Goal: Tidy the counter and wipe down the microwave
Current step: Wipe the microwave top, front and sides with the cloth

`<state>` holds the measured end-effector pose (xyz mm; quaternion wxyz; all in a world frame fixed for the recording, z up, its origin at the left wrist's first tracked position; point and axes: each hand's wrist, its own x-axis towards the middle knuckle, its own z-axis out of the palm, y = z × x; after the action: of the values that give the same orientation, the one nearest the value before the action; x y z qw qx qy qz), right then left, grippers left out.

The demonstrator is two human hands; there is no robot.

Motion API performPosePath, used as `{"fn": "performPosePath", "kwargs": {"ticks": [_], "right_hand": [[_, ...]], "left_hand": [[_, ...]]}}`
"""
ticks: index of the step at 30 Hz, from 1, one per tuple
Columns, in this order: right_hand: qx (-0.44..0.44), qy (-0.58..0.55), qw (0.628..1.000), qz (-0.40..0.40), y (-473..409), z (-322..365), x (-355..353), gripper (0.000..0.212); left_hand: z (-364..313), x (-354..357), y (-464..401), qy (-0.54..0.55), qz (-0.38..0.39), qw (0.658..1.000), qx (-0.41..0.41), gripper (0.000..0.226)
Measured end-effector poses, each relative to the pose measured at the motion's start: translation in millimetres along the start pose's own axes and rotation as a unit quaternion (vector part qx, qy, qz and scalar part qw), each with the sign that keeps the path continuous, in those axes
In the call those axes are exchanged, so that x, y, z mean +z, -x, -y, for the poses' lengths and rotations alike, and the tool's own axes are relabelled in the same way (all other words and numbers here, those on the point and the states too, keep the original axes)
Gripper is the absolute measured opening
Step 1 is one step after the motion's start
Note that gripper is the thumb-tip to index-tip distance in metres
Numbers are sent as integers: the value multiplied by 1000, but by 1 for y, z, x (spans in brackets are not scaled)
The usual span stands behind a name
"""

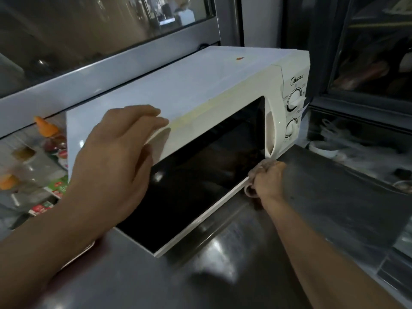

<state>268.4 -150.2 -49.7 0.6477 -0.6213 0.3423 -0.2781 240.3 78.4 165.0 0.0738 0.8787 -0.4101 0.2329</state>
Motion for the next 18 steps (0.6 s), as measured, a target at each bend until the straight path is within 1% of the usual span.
{"fn": "performPosePath", "kwargs": {"ticks": [3,5,7,8,9,12,14,16,17,18], "right_hand": [[23,-5,1000,-7,18,6,7,20],[19,16,1000,13,54,-2,23,25],[8,4,999,38,92,-11,39,34],[2,-21,999,42,104,-12,43,32],[-4,-50,998,35,109,-13,45,25],[2,-92,996,15,92,-10,40,27],[0,-65,998,22,72,-11,34,24],[-10,-13,999,45,52,-13,28,20],[-2,15,999,35,44,-12,25,19],[12,29,999,17,36,-11,22,23]], "left_hand": [[17,-8,27,-38,12,999,1,42],[26,-10,39,-56,12,998,1,45],[33,-9,46,-70,11,997,16,47],[36,-7,47,-64,8,998,21,47],[39,-5,47,-46,3,999,21,47],[44,3,46,16,-20,1000,8,43],[47,9,48,27,-39,999,10,41],[48,10,49,34,-53,998,13,40],[47,10,49,36,-58,998,13,39],[47,10,49,37,-64,997,10,39]]}}
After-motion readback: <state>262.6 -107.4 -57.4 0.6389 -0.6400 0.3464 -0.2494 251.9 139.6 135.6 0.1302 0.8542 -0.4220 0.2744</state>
